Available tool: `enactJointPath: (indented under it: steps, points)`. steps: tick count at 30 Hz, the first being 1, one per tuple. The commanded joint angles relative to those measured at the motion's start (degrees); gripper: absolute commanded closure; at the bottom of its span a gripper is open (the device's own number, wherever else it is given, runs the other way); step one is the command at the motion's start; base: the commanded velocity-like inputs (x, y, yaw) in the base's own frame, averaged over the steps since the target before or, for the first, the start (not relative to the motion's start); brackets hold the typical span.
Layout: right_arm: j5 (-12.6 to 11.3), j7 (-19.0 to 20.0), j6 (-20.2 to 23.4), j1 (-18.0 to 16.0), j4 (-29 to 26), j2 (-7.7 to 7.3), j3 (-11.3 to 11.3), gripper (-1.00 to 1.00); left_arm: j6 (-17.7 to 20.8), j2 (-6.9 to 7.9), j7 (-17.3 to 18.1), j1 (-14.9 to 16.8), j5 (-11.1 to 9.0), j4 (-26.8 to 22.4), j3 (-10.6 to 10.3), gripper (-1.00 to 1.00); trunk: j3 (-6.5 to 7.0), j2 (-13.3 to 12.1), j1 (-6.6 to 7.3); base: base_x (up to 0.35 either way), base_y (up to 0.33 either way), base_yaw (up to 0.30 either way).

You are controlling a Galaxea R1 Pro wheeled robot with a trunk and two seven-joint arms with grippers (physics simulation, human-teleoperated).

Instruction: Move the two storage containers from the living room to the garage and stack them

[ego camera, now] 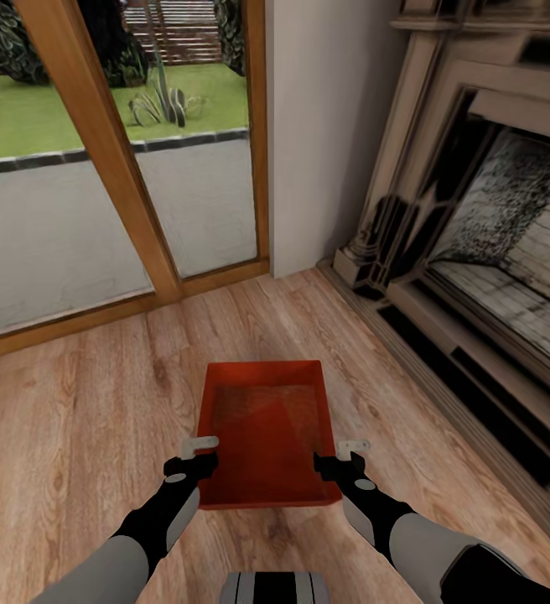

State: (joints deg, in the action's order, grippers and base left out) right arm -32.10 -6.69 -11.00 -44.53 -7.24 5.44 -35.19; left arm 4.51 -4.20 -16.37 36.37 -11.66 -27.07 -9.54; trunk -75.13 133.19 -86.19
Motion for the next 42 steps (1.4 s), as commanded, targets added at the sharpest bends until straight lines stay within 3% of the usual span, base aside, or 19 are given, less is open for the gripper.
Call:
enactJointPath:
  steps: [1, 3, 42]
  points:
    - [-0.3, -0.3, -0.2, 0.0, 0.0, 0.01, -0.5, -1.0, 0.3, 0.06, -0.5, 0.0, -0.6, -0.1, -0.5, -1.0, -0.22, 0.4, -0.22, 0.0, 0.0, 0.0]
    - [-0.1, -0.3, -0.2, 0.0, 0.0, 0.01, -0.5, -1.0, 0.3, 0.07, -0.5, 0.0, -0.6, -0.1, -0.5, -1.0, -0.58, 1.2, -0.65, 0.0, 0.0, 0.0]
    - [0.5, -0.3, -0.2, 0.0, 0.0, -0.06, -0.4, -1.0, 0.2, 0.39, -0.5, 0.0, -0.6, -0.3, -0.4, -1.0, -0.58, 1.2, -0.65, 0.023, 0.0, 0.0]
